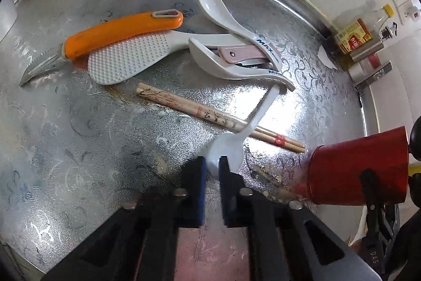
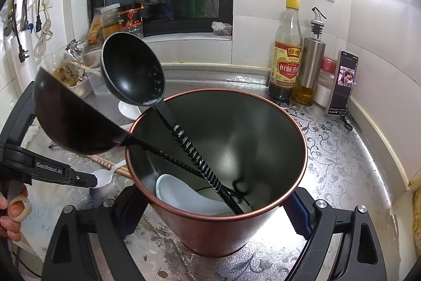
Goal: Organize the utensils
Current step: 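Grasp the white plastic spoon handle with the left gripper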
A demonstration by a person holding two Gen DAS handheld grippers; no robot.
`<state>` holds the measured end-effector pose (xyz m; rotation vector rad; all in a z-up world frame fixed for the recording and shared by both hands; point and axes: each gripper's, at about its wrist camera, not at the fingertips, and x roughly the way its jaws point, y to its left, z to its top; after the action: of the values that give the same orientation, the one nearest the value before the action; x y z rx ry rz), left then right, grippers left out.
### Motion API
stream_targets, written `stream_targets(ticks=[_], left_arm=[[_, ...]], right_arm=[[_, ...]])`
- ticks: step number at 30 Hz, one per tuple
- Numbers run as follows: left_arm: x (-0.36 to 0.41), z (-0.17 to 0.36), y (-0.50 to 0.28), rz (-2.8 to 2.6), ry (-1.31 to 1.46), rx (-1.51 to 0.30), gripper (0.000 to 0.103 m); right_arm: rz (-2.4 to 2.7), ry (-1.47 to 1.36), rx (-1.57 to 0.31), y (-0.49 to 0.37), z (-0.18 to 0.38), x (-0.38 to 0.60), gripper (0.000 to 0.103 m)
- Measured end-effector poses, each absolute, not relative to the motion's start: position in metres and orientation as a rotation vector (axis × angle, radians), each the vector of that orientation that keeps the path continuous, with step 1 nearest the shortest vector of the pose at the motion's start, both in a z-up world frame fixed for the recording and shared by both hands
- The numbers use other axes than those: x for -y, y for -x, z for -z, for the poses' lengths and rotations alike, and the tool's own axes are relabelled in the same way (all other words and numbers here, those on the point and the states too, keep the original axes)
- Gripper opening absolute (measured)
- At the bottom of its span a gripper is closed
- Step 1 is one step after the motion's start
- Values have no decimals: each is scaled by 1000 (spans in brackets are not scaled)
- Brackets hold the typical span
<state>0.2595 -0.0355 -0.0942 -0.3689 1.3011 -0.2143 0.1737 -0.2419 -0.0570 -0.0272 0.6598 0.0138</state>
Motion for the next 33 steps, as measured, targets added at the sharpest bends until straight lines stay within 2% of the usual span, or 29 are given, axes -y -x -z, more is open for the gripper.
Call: stream_targets(ticks=[7,14,16,18,20,24,27,33], left_arm=[[13,81,-259,185,418,-1236,5],[4,89,-261,213,543,-1274,6],[12,92,-262,226,542,-1283,11],[20,92,-263,226,504,-1284,34],[29,89,-264,228,459,-1270,42],[56,77,-268,245,277,-1226,50],[80,78,-274,252,125,-1226,51],[100,94,-278,226,-2,-1250,51]], right_arm=[[-23,25,-652,-178,59,242,92],[-28,25,-649,-182,60,240,92],[-29,27,-650,-183,60,240,92],[-30,28,-650,-183,60,240,92],[-32,29,-651,-183,60,240,92],[-32,31,-651,-183,60,240,92],[-31,30,-651,-183,60,240,92],[-32,32,-652,-182,60,240,92]])
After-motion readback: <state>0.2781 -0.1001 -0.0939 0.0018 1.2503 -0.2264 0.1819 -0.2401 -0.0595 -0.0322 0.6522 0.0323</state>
